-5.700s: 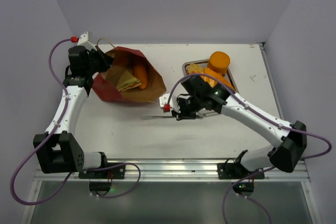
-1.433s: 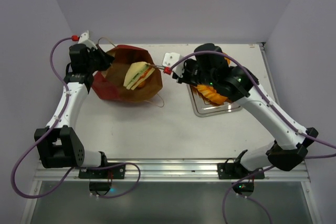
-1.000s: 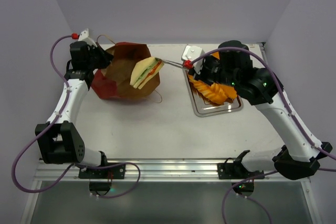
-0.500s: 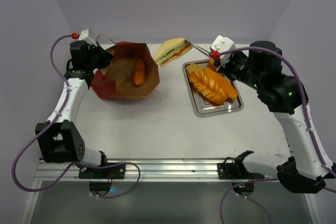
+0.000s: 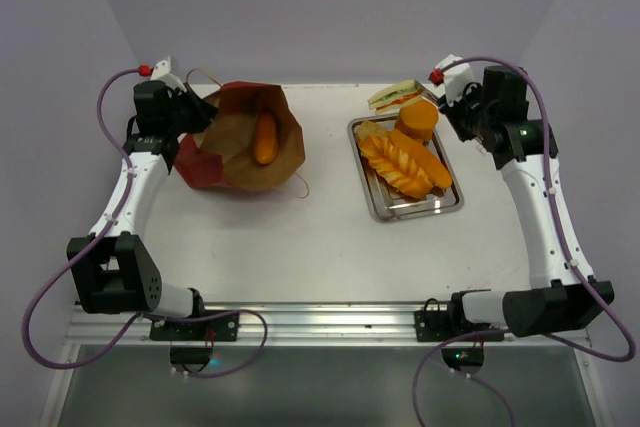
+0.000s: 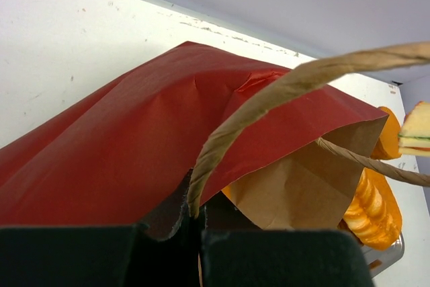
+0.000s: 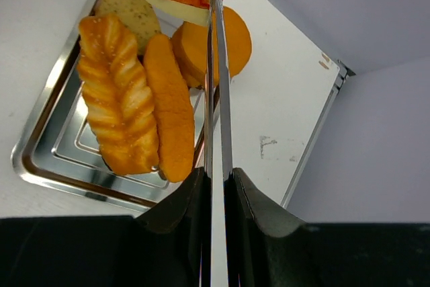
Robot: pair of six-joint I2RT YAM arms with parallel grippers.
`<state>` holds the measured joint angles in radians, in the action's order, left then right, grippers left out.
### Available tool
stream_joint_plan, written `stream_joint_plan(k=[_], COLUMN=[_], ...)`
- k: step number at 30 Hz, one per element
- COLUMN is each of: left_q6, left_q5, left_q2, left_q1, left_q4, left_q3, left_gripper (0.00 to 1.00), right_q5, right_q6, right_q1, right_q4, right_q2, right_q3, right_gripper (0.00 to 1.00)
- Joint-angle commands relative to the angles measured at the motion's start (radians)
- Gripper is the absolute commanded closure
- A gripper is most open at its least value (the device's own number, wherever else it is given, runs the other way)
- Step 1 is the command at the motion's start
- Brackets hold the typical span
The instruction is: Take the fake bread out of the paper bag
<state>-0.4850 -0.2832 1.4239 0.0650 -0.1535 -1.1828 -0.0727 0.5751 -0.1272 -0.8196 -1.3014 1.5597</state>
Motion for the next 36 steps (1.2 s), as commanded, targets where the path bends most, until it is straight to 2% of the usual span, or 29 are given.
stream_joint_plan(k=[1,8,17,22,36], left_q6=[0.025,0.025,0.029,0.029,0.020], left_q5=[-0.028,-0.045,-0.053,-0.056,-0.070], left_q2=[-0.029,-0.033,-0.034,-0.033,-0.029], left_q1=[0.009,0.009,0.010,0.009,0.009], left_q4=[0.015,0.032,0.042,0.048,0.066], left_q3=[0.025,0.045,0.048,0.057,0.069], left_gripper=[1.00,1.00,1.00,1.00,1.00], right_q5=[-0.024,0.022,0.054,0.047,0.043], right_q6=[-0.026,-0.040,-0.044,-0.017,0.039], right_q1=[0.049,0.080,0.098,0.106,0.107], right_q4=[0.177,0.324,0.408,0.471,0.456], right_q2=[-0.010,-0.052,-0.070,-0.056,0.093], right_q3=[-0.036,-0.119,-0.141,-0.229,-0.492], right_gripper=[1.00,1.00,1.00,1.00,1.00])
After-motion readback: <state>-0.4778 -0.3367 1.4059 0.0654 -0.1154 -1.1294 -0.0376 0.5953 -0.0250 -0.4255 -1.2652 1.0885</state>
